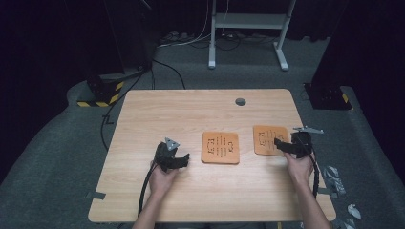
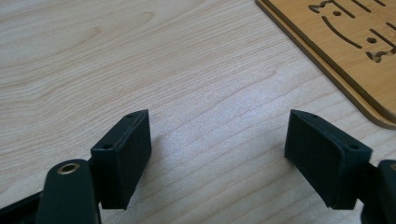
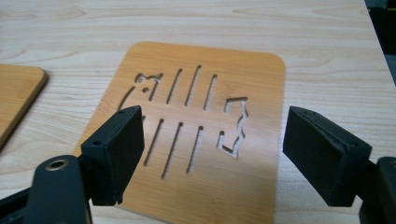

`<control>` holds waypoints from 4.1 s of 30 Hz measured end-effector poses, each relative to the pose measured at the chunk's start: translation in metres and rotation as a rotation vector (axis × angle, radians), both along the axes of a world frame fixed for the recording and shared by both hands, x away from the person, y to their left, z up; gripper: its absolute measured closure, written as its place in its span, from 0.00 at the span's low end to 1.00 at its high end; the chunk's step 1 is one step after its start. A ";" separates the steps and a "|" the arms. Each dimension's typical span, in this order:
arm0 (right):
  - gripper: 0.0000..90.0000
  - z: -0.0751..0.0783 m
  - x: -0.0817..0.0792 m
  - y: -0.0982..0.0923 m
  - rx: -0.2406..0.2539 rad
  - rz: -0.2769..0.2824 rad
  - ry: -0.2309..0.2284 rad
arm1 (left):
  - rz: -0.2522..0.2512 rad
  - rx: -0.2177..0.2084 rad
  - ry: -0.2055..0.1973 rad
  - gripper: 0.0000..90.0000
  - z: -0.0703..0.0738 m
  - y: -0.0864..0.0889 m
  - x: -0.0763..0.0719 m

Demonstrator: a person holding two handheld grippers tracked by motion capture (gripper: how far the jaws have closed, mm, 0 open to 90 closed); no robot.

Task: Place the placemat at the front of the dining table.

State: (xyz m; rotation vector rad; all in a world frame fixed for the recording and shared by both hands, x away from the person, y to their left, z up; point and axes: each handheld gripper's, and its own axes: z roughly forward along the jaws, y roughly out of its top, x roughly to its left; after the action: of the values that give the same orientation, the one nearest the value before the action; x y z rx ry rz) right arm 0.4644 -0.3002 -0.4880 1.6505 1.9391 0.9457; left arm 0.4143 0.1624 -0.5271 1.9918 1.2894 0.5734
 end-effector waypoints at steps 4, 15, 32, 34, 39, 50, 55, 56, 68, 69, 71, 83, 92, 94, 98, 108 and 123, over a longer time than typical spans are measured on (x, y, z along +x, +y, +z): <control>0.23 0.003 -0.004 0.004 0.018 0.020 -0.018 | 0.001 -0.001 0.000 0.25 0.000 0.000 0.000; 0.25 0.014 -0.016 0.016 0.059 0.094 -0.057 | -0.001 0.001 0.001 0.25 0.000 0.000 0.000; 0.29 0.025 -0.034 0.022 0.072 0.139 -0.099 | 0.001 -0.001 0.001 0.25 0.000 0.000 0.000; 0.29 0.026 -0.035 0.024 0.075 0.146 -0.105 | 0.001 0.000 0.001 0.25 0.000 0.000 0.000; 0.30 0.029 -0.039 0.027 0.085 0.156 -0.116 | 0.001 -0.001 -0.001 0.25 0.000 0.000 0.000; 0.32 0.035 -0.047 0.032 0.105 0.178 -0.138 | 0.003 -0.004 0.000 0.25 0.000 0.000 0.000; 0.33 0.037 -0.049 0.034 0.116 0.186 -0.140 | 0.002 -0.004 0.000 0.25 0.000 0.000 0.000; 0.33 0.037 -0.050 0.034 0.116 0.187 -0.144 | 0.002 -0.003 -0.001 0.25 0.000 0.000 0.000; 0.34 0.037 -0.064 0.035 0.149 0.199 -0.160 | 0.001 -0.002 -0.001 0.25 0.000 0.000 0.000; 0.34 0.036 -0.065 0.035 0.146 0.201 -0.162 | 0.002 -0.002 0.000 0.25 0.000 0.000 0.000; 0.34 0.035 -0.066 0.035 0.153 0.203 -0.162 | 0.001 -0.001 0.000 0.25 0.000 0.000 0.000; 0.35 0.034 -0.077 0.043 0.165 0.230 -0.174 | 0.005 -0.005 -0.002 0.25 0.000 0.000 0.000; 0.36 0.025 -0.084 0.050 0.171 0.257 -0.171 | 0.003 -0.002 -0.001 0.25 0.000 0.000 0.000; 0.36 0.022 -0.086 0.051 0.169 0.260 -0.166 | 0.003 -0.002 -0.001 0.25 0.000 0.000 0.000; 0.36 0.017 -0.087 0.053 0.169 0.267 -0.150 | 0.004 -0.002 -0.001 0.25 0.000 0.000 0.000; 0.37 0.004 -0.090 0.057 0.154 0.268 -0.128 | 0.005 -0.003 0.000 0.25 0.000 0.000 0.000; 0.38 -0.016 -0.089 0.065 0.118 0.284 -0.080 | 0.004 -0.003 -0.001 0.25 0.000 0.000 0.000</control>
State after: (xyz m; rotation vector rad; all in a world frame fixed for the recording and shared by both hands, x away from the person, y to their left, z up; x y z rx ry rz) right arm 0.3754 -0.2350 -0.5036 1.3956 2.1359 1.2343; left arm 0.4141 0.1623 -0.5272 1.9867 1.2934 0.5748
